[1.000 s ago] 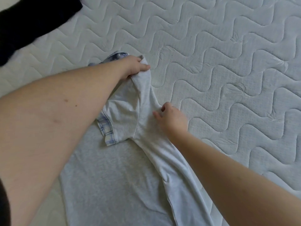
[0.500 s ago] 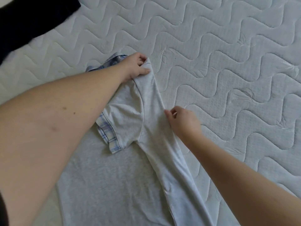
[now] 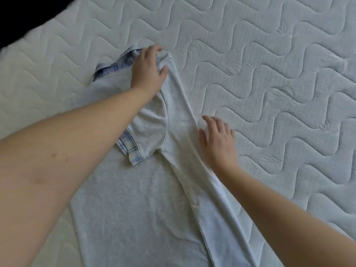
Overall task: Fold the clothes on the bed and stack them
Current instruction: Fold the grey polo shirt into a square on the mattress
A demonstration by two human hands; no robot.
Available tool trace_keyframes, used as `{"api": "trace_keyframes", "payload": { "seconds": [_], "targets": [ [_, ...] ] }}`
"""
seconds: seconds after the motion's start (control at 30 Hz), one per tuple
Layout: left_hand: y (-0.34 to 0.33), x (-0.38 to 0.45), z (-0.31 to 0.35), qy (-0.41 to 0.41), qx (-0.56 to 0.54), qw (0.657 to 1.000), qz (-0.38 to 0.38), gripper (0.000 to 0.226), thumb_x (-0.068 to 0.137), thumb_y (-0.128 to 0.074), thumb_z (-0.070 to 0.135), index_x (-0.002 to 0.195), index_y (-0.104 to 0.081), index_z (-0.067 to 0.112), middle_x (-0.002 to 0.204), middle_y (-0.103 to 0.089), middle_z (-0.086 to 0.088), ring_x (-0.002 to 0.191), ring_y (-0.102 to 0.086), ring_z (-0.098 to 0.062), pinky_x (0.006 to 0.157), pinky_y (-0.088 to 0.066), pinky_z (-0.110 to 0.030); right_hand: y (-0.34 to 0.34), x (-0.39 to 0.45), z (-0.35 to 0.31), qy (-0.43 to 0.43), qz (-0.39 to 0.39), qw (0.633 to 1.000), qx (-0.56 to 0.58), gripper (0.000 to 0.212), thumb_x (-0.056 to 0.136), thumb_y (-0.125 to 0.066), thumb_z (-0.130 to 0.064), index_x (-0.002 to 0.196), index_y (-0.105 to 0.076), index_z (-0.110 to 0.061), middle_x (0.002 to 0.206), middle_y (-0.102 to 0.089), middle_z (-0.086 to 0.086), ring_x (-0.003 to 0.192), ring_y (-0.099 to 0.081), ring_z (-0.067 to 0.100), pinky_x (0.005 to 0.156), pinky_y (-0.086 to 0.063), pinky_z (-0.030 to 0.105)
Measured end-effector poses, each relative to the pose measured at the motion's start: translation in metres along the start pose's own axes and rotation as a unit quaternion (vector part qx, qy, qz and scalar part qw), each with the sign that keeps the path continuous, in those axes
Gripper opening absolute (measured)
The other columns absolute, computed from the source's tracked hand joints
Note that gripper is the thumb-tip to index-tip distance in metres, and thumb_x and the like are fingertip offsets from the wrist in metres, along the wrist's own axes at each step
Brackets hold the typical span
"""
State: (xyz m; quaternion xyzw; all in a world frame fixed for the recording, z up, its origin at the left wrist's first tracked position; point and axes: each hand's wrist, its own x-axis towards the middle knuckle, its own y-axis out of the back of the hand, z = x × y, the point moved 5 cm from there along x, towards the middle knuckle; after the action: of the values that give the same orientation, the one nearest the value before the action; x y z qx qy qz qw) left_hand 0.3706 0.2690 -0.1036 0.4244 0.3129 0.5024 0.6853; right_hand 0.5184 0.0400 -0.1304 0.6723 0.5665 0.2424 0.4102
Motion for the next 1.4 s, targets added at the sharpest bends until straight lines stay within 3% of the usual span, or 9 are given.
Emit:
{"api": "trace_keyframes", "payload": {
  "seconds": [0.2, 0.43, 0.6, 0.67, 0.8, 0.97, 1.13, 1.27, 1.4],
  "targets": [
    [-0.022, -0.137, 0.019, -0.129, 0.090, 0.985, -0.072, 0.057, 0.093, -0.057, 0.027, 0.147, -0.041, 0.016, 0.155, -0.035, -0.011, 0.143, -0.032, -0.031, 0.110, -0.029, -0.048, -0.026, -0.093, -0.022, 0.256, -0.064, 0.959, -0.100, 0.055, 0.101, -0.044, -0.031, 0.152, -0.031, -0.014, 0.159, -0.030, 0.002, 0.149, -0.021, 0.019, 0.120, -0.019, 0.041],
    [-0.019, -0.254, 0.024, 0.057, -0.052, 0.996, 0.048, 0.035, 0.084, -0.071, 0.014, 0.115, -0.061, 0.000, 0.116, -0.059, -0.019, 0.110, -0.057, -0.037, 0.097, -0.046, -0.047, -0.039, -0.172, -0.006, 0.205, -0.113, 0.959, -0.162, 0.058, 0.098, -0.044, -0.035, 0.149, -0.039, -0.009, 0.155, -0.037, 0.006, 0.145, -0.031, 0.023, 0.119, -0.020, 0.041],
    [-0.059, -0.307, 0.019, 0.375, -0.280, 0.881, -0.064, 0.029, 0.089, -0.070, 0.031, 0.100, -0.062, 0.006, 0.084, -0.069, -0.010, 0.076, -0.067, -0.026, 0.076, -0.055, -0.037, -0.047, -0.220, -0.003, 0.142, -0.130, 0.973, -0.130, 0.062, 0.094, -0.047, -0.031, 0.150, -0.035, -0.006, 0.157, -0.032, 0.009, 0.145, -0.031, 0.023, 0.117, -0.019, 0.038],
    [-0.075, -0.313, 0.029, 0.395, -0.347, 0.842, -0.120, 0.026, 0.088, -0.071, 0.030, 0.094, -0.060, 0.008, 0.082, -0.069, -0.011, 0.073, -0.067, -0.029, 0.076, -0.057, -0.043, -0.051, -0.237, -0.003, 0.138, -0.126, 0.976, -0.114, 0.064, 0.093, -0.057, -0.025, 0.150, -0.034, -0.007, 0.158, -0.030, 0.009, 0.146, -0.028, 0.023, 0.118, -0.017, 0.037],
    [-0.081, -0.317, 0.036, 0.362, -0.263, 0.880, -0.159, 0.024, 0.091, -0.065, 0.024, 0.093, -0.063, 0.000, 0.094, -0.070, -0.022, 0.090, -0.067, -0.039, 0.082, -0.055, -0.051, -0.044, -0.273, 0.005, 0.107, -0.091, 0.980, -0.141, 0.062, 0.087, -0.051, -0.014, 0.148, -0.041, -0.010, 0.150, -0.043, 0.009, 0.139, -0.040, 0.027, 0.112, -0.032, 0.040],
    [-0.060, -0.324, 0.038, 0.351, -0.179, 0.912, -0.113, 0.026, 0.098, -0.053, 0.028, 0.103, -0.058, 0.003, 0.106, -0.066, -0.022, 0.098, -0.062, -0.037, 0.085, -0.051, -0.042, -0.028, -0.319, 0.014, 0.031, -0.050, 0.983, -0.172, 0.062, 0.066, -0.074, -0.003, 0.126, -0.060, -0.012, 0.098, -0.059, 0.008, 0.081, -0.058, 0.027, 0.071, -0.049, 0.038],
    [-0.081, -0.369, 0.058, 0.411, -0.391, 0.786, -0.245, 0.017, 0.093, -0.065, 0.023, 0.102, -0.058, 0.010, 0.106, -0.065, -0.011, 0.090, -0.066, -0.023, 0.065, -0.058, -0.032, -0.019, -0.339, 0.013, 0.001, -0.066, 0.981, -0.183, 0.037, 0.054, -0.078, 0.004, 0.084, -0.063, -0.010, 0.067, -0.049, 0.002, 0.053, -0.047, 0.022, 0.050, -0.035, 0.030],
    [-0.097, -0.410, 0.070, 0.388, -0.390, 0.755, -0.357, 0.009, 0.093, -0.065, 0.014, 0.101, -0.061, 0.015, 0.095, -0.065, -0.001, 0.079, -0.063, -0.010, 0.053, -0.053, -0.018, -0.017, -0.344, 0.012, -0.002, -0.069, 0.980, -0.187, 0.034, 0.056, -0.079, -0.001, 0.083, -0.060, -0.012, 0.070, -0.049, 0.001, 0.054, -0.048, 0.022, 0.050, -0.033, 0.029],
    [-0.100, -0.425, 0.068, 0.400, -0.382, 0.775, -0.306, 0.013, 0.099, -0.055, 0.020, 0.087, -0.057, 0.018, 0.094, -0.061, -0.011, 0.074, -0.059, -0.016, 0.052, -0.055, -0.024, -0.013, -0.354, 0.017, -0.030, -0.087, 0.970, -0.225, 0.029, 0.058, -0.078, -0.003, 0.079, -0.060, -0.012, 0.066, -0.051, 0.002, 0.052, -0.049, 0.025, 0.050, -0.037, 0.034]
  ]
}}
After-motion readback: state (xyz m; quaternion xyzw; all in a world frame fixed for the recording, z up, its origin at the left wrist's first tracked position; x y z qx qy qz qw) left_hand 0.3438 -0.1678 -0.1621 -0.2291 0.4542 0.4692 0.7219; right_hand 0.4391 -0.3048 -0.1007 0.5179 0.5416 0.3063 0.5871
